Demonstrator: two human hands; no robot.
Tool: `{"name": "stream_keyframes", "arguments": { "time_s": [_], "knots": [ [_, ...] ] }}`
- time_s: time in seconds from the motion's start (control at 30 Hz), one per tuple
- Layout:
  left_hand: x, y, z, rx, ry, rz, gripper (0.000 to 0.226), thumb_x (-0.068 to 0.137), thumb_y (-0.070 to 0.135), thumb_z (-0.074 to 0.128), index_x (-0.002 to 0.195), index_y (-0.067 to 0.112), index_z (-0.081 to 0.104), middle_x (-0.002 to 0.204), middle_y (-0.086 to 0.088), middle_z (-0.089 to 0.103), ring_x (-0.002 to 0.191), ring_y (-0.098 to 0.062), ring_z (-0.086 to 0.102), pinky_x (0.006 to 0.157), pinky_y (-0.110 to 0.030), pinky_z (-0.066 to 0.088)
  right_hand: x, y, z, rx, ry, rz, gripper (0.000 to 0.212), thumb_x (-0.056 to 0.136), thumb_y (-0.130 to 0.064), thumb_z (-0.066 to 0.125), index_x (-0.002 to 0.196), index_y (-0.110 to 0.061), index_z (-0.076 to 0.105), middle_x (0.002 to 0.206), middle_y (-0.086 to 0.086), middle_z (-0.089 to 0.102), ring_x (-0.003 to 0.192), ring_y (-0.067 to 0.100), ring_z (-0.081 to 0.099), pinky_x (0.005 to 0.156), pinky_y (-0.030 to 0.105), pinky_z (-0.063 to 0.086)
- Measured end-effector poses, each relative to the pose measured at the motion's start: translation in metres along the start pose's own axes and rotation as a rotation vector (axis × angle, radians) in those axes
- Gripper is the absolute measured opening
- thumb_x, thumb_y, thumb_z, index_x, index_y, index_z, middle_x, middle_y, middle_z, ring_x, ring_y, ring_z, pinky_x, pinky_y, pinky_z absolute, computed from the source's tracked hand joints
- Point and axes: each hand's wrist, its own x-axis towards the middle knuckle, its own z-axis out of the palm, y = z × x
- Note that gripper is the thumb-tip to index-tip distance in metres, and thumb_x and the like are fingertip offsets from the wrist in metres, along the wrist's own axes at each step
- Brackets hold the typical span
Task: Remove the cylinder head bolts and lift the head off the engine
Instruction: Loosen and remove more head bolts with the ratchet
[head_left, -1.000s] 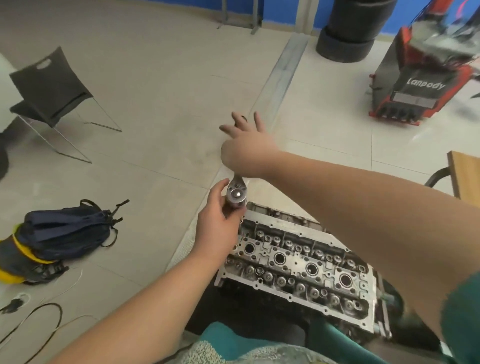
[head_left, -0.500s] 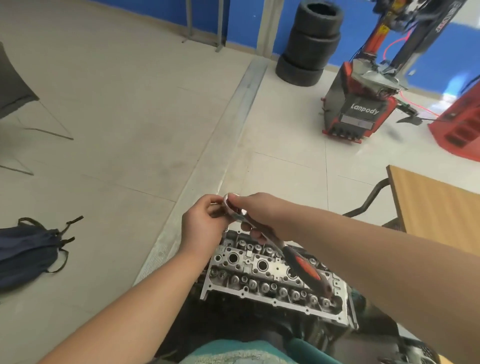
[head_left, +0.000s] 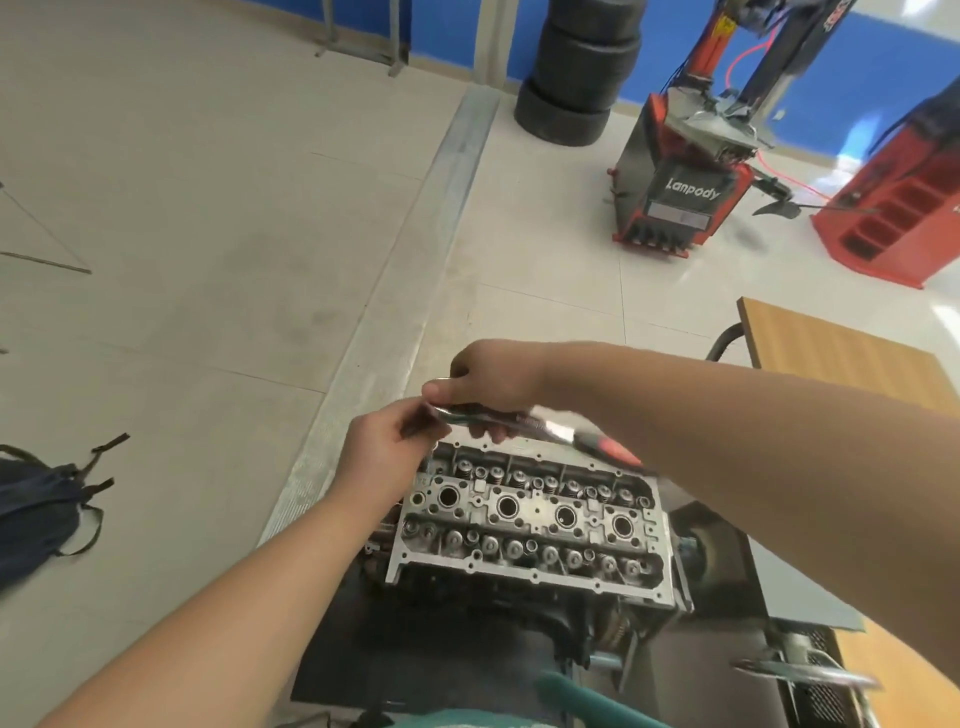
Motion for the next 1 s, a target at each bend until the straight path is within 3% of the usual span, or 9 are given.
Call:
{"name": "stream_keyframes", "arguments": {
  "time_s": [0.1,0.23,0.33,0.47,0.6,0.73,0.83,0.9,1.0],
  "knots": [
    [0.002,0.001,0.005,-0.050,0.048,0.002,0.022,0.086,0.028,0.087,0.098,0.045,0.081,0.094,0.020,0.081,0.093,0.002,0.076,0.085,-0.026,0.056,-0.007,0.010,0.026,0.443,0.165,0.038,0.046,0.102,-0.051,0.064,0.101,-0.005,0.063,0.074,0.010,0.071,0.053,0.021,0.062,0.053,0.032,0.052],
    [0.002,0.003,0.012,-0.031,0.122,-0.015,0.019,0.079,0.035,0.091,0.093,0.044,0.081,0.089,0.018,0.081,0.087,0.000,0.077,0.078,-0.023,0.055,-0.010,0.011,0.032,0.570,0.254,0.021,0.040,0.101,-0.044,0.068,0.094,-0.005,0.062,0.068,0.013,0.064,0.044,0.020,0.050,0.045,0.028,0.039],
    [0.002,0.002,0.011,0.026,0.163,-0.002,0.019,0.080,0.036,0.090,0.094,0.043,0.079,0.089,0.019,0.080,0.087,0.000,0.076,0.076,-0.020,0.054,-0.017,0.003,0.026,0.657,0.253,-0.013,0.038,0.100,-0.042,0.070,0.096,-0.004,0.062,0.068,0.014,0.062,0.047,0.021,0.050,0.048,0.028,0.041],
    [0.001,-0.002,0.013,0.068,0.211,-0.033,0.021,0.082,0.022,0.092,0.092,0.034,0.077,0.089,0.017,0.079,0.088,0.002,0.073,0.074,-0.005,0.049,-0.032,-0.009,-0.023,0.832,0.274,-0.238,0.042,0.098,-0.049,0.070,0.098,-0.007,0.063,0.066,0.013,0.065,0.051,0.023,0.053,0.048,0.031,0.042],
    [-0.002,-0.003,0.016,0.129,0.234,-0.045,0.014,0.089,0.021,0.085,0.100,0.025,0.077,0.095,0.010,0.079,0.093,0.011,0.068,0.082,-0.013,0.046,-0.055,0.025,-0.056,0.808,0.397,-0.370,0.047,0.095,-0.057,0.068,0.094,-0.011,0.059,0.064,0.013,0.067,0.045,0.022,0.051,0.044,0.029,0.040],
    [0.004,0.001,0.018,0.201,0.217,-0.025,0.011,0.093,0.019,0.082,0.103,0.022,0.078,0.101,0.012,0.078,0.094,0.016,0.065,0.087,-0.018,0.045,-0.070,0.128,-0.030,0.692,0.537,-0.095,0.042,0.092,-0.057,0.073,0.098,-0.016,0.067,0.067,0.008,0.071,0.048,0.017,0.053,0.049,0.031,0.044],
    [0.004,0.003,0.021,0.231,0.228,-0.027,0.009,0.094,0.020,0.081,0.101,0.023,0.077,0.099,0.015,0.076,0.093,0.014,0.063,0.089,-0.028,0.046,-0.084,0.221,0.002,0.632,0.632,0.125,0.032,0.094,-0.048,0.074,0.122,-0.033,0.070,0.093,0.001,0.077,0.059,0.012,0.067,0.056,0.031,0.057],
    [0.003,0.003,0.023,0.241,0.244,-0.022,0.009,0.094,0.021,0.081,0.099,0.026,0.076,0.097,0.014,0.076,0.093,0.010,0.065,0.086,-0.029,0.046,-0.096,0.279,0.023,0.592,0.678,0.215,0.048,0.099,-0.028,0.070,0.145,-0.038,0.059,0.112,0.001,0.075,0.059,0.004,0.068,0.051,0.020,0.053],
    [0.002,0.003,0.028,0.267,0.261,-0.024,0.010,0.094,0.021,0.081,0.095,0.029,0.074,0.095,0.015,0.075,0.094,0.006,0.065,0.084,-0.030,0.045,-0.112,0.348,0.052,0.443,0.698,0.356,0.077,0.094,0.006,0.054,0.152,-0.044,0.050,0.133,0.006,0.067,0.061,0.011,0.067,0.042,0.016,0.045]
  ]
}}
